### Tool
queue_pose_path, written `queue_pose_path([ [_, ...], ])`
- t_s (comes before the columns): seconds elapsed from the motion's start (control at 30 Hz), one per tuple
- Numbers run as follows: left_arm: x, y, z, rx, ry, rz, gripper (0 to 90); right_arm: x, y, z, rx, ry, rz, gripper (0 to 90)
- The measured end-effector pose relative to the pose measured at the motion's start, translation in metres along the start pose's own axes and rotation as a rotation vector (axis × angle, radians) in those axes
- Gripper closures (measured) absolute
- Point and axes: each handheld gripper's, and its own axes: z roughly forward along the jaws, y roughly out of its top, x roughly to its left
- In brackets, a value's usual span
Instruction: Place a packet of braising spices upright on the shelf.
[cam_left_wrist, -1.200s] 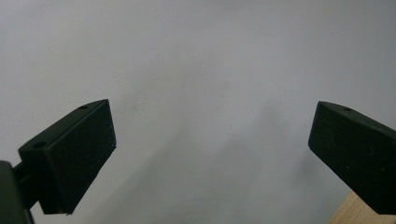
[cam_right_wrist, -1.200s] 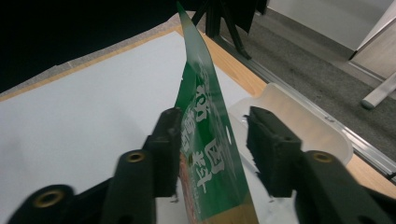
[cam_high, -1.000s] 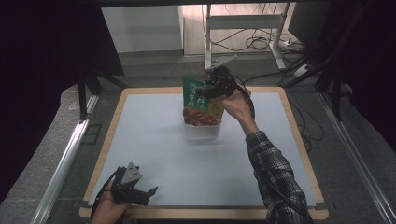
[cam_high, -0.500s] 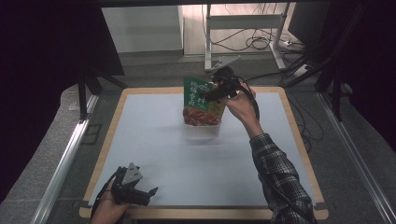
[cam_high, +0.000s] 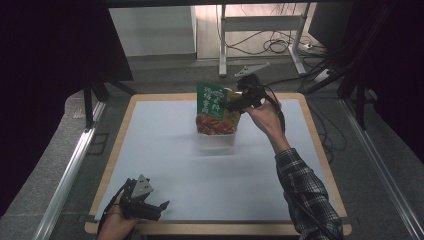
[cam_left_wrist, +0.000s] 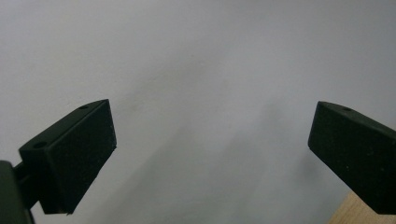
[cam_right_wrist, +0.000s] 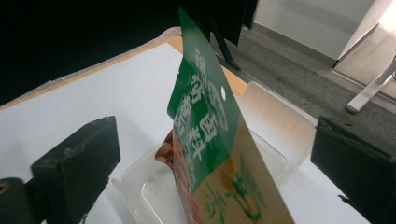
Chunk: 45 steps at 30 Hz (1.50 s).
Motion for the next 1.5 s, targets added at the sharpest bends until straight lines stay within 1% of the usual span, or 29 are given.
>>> queue_pose_path([
  [0.2, 0.000, 0.000, 0.000, 0.000, 0.001, 0.000, 1.0, 0.000, -0.008, -0.004, -0.004, 0.003, 0.006, 0.0],
  [0.23, 0.000, 0.000, 0.000, 0.001, 0.001, 0.001, 1.0, 0.000, -0.012, -0.007, -0.009, 0.010, 0.013, 0.0],
  [0.4, 0.000, 0.000, 0.000, 0.003, 0.002, 0.003, 1.0, -0.002, -0.019, -0.012, -0.014, 0.014, 0.029, 0.0],
  [0.53, 0.000, 0.000, 0.000, 0.004, 0.002, 0.003, 1.0, -0.002, -0.025, -0.016, -0.011, 0.012, 0.019, 0.0],
  [0.63, -0.001, 0.000, 0.000, 0.004, 0.003, 0.004, 1.0, -0.002, -0.030, -0.019, -0.012, 0.007, 0.023, 0.0],
  [0.7, -0.001, 0.000, 0.000, 0.004, 0.004, 0.005, 1.0, -0.003, -0.033, -0.021, -0.012, 0.014, 0.027, 0.0],
  [0.73, -0.001, 0.000, 0.000, 0.004, 0.004, 0.006, 1.0, -0.002, -0.036, -0.022, -0.006, 0.029, 0.033, 0.0],
  [0.8, -0.001, 0.000, 0.000, 0.005, 0.004, 0.005, 1.0, -0.002, -0.039, -0.024, 0.001, 0.023, 0.033, 0.0],
  [0.9, -0.001, 0.000, 0.001, 0.005, 0.004, 0.005, 1.0, -0.001, -0.041, -0.026, -0.001, 0.030, 0.037, 0.0],
  [1.07, -0.001, 0.000, 0.001, 0.007, 0.004, 0.008, 1.0, 0.003, -0.048, -0.032, -0.003, 0.014, 0.038, 0.0],
  [1.17, -0.001, 0.000, 0.001, 0.004, 0.004, 0.004, 1.1, 0.006, -0.055, -0.038, -0.009, -0.008, 0.035, 0.0],
  [1.33, -0.001, 0.000, 0.001, 0.004, 0.003, 0.001, 1.0, 0.009, -0.061, -0.043, -0.026, -0.013, 0.040, 0.0],
  [1.37, 0.000, 0.000, 0.001, 0.002, 0.001, -0.002, 1.0, 0.010, -0.065, -0.046, -0.031, -0.019, 0.036, 0.0],
  [1.43, 0.000, 0.000, 0.000, 0.002, 0.001, -0.003, 1.0, 0.011, -0.066, -0.047, -0.031, -0.018, 0.037, 0.0],
  [1.5, 0.000, 0.000, 0.000, 0.000, 0.000, -0.005, 1.0, 0.014, -0.071, -0.050, -0.029, -0.019, 0.036, 0.0],
])
